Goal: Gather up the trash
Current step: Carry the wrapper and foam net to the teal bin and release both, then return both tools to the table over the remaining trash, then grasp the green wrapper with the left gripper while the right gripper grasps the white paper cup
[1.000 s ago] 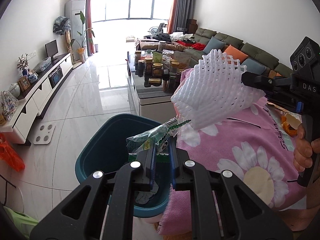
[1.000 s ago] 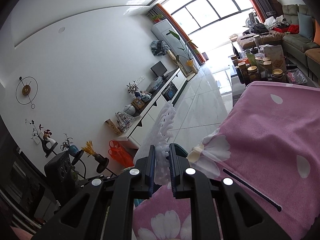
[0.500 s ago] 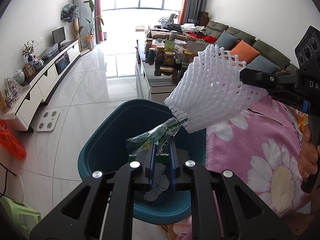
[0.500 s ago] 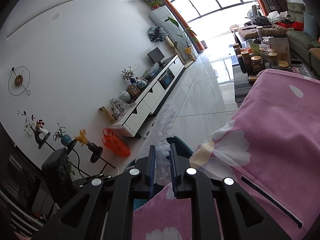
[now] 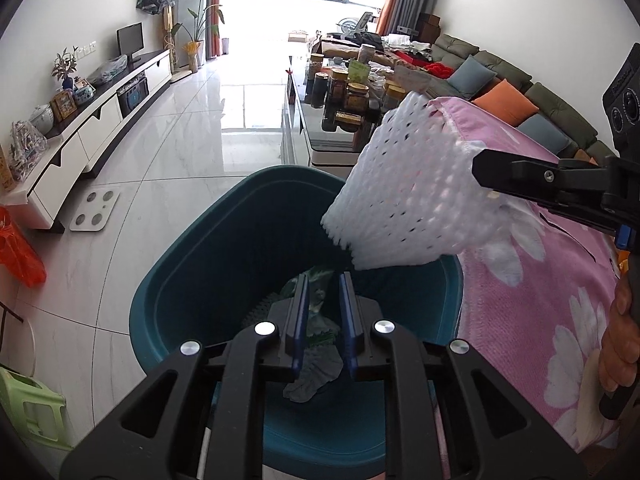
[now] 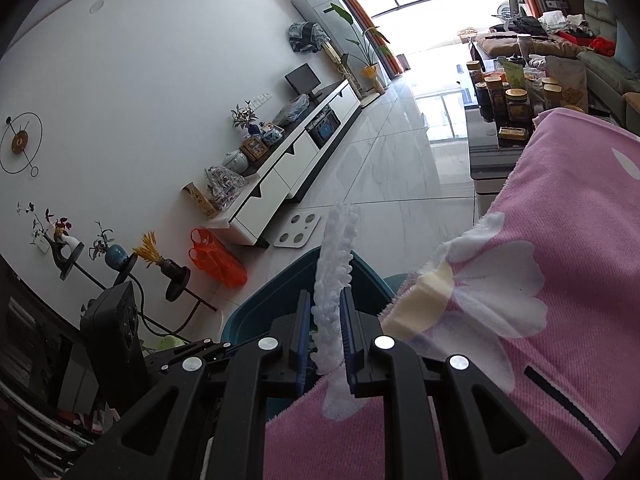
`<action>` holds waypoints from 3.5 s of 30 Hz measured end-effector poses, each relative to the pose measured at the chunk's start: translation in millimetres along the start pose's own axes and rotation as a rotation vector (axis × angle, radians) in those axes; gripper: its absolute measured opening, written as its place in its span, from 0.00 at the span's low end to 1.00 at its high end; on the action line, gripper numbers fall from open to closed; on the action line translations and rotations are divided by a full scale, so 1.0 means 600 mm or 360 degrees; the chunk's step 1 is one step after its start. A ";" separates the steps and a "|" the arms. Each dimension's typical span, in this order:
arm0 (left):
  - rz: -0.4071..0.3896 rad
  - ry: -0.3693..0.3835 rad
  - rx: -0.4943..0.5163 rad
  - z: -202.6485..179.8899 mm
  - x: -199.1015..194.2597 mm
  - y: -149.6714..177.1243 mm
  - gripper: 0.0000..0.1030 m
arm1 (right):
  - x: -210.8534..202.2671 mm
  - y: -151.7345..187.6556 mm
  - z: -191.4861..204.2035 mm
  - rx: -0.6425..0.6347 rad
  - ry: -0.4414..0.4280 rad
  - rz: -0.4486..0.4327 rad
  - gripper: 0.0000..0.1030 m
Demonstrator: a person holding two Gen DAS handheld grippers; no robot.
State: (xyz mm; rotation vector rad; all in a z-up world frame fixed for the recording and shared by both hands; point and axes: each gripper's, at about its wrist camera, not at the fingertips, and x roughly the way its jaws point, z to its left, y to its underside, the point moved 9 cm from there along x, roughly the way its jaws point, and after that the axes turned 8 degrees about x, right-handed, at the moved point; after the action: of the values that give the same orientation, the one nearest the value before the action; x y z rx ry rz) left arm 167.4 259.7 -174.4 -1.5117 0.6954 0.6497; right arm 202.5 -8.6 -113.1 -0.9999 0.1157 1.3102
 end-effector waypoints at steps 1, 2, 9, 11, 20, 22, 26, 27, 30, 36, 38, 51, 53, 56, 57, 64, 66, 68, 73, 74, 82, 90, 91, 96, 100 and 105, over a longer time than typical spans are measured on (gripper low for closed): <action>0.0001 -0.0007 -0.0004 0.001 0.004 -0.001 0.15 | 0.003 0.000 0.000 0.0002 -0.0001 0.0011 0.15; 0.0003 -0.0011 -0.0009 0.001 0.009 -0.002 0.15 | 0.007 0.001 0.000 0.0005 0.0002 0.0022 0.17; -0.0046 -0.0023 -0.0057 0.008 0.005 -0.012 0.22 | 0.001 0.003 -0.004 0.0008 -0.0007 0.0020 0.19; -0.0077 -0.0021 -0.0064 0.009 -0.005 -0.019 0.25 | -0.007 0.003 -0.005 0.0016 -0.0016 0.0010 0.21; -0.0270 0.0052 0.0035 -0.048 -0.088 -0.037 0.43 | -0.076 0.014 -0.006 -0.0043 -0.0016 -0.0083 0.27; -0.0306 0.0099 0.0078 -0.078 -0.107 -0.041 0.46 | -0.106 0.017 -0.010 -0.0073 0.0001 -0.0132 0.31; -0.0349 0.0229 0.0176 -0.151 -0.127 -0.045 0.48 | -0.173 0.027 -0.029 -0.0111 0.0062 -0.0232 0.36; -0.0355 0.0265 0.0203 -0.172 -0.131 -0.047 0.48 | -0.191 0.030 -0.037 -0.0111 0.0082 -0.0258 0.36; -0.0366 0.0365 0.0288 -0.237 -0.137 -0.051 0.48 | -0.240 0.044 -0.065 -0.0103 0.0145 -0.0317 0.37; -0.0344 0.0542 0.0449 -0.363 -0.137 -0.046 0.48 | -0.334 0.073 -0.131 -0.0039 0.0294 -0.0433 0.38; -0.0334 0.0595 0.0495 -0.403 -0.136 -0.043 0.48 | -0.362 0.082 -0.155 -0.0002 0.0336 -0.0468 0.38; -0.0248 0.0878 0.0726 -0.588 -0.136 -0.013 0.48 | -0.528 0.127 -0.310 0.0254 0.0600 -0.0716 0.40; -0.0233 0.0913 0.0760 -0.613 -0.134 -0.010 0.48 | -0.555 0.131 -0.334 0.0296 0.0640 -0.0765 0.40; -0.0208 0.0969 0.0810 -0.650 -0.135 0.000 0.48 | -0.593 0.139 -0.368 0.0356 0.0699 -0.0829 0.41; -0.0199 0.0988 0.0829 -0.663 -0.134 0.003 0.48 | -0.607 0.145 -0.381 0.0375 0.0715 -0.0849 0.41; -0.0103 0.1168 0.0967 -0.765 -0.140 0.042 0.48 | -0.674 0.169 -0.445 0.0468 0.0785 -0.0929 0.41; -0.0071 0.1214 0.1000 -0.794 -0.141 0.052 0.48 | -0.679 0.170 -0.456 0.0481 0.0792 -0.0933 0.41; -0.0043 0.1241 0.1033 -0.820 -0.138 0.060 0.48 | -0.687 0.167 -0.470 0.0486 0.0799 -0.0931 0.41; 0.0036 0.1302 0.1069 -0.875 -0.129 0.075 0.48 | -0.689 0.156 -0.504 0.0516 0.0782 -0.0907 0.45; 0.0052 0.1309 0.1068 -0.883 -0.126 0.076 0.48 | -0.690 0.154 -0.511 0.0522 0.0780 -0.0900 0.46; 0.0168 0.1327 0.1018 -0.919 -0.095 0.082 0.49 | -0.668 0.127 -0.573 0.0588 0.0728 -0.0772 0.48; 0.0251 0.1370 0.0936 -0.921 -0.068 0.074 0.39 | -0.648 0.133 -0.583 0.0637 0.0604 -0.0688 0.48; 0.0268 0.1380 0.0921 -0.919 -0.066 0.074 0.37 | -0.647 0.135 -0.581 0.0632 0.0599 -0.0681 0.47; 0.0301 0.1410 0.0890 -0.916 -0.056 0.073 0.19 | -0.644 0.146 -0.561 0.0574 0.0563 -0.0648 0.44; 0.0283 0.1417 0.0889 -0.909 -0.057 0.073 0.17 | -0.640 0.159 -0.539 0.0526 0.0546 -0.0624 0.35; 0.0254 0.1415 0.0895 -0.899 -0.065 0.074 0.15 | -0.635 0.173 -0.521 0.0502 0.0527 -0.0611 0.24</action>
State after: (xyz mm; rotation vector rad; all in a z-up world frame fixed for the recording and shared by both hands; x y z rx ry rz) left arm 104.9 -278.5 -145.4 -1.1680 1.5353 -0.1618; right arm 136.7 -507.5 -132.5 -0.9048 0.3542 0.7425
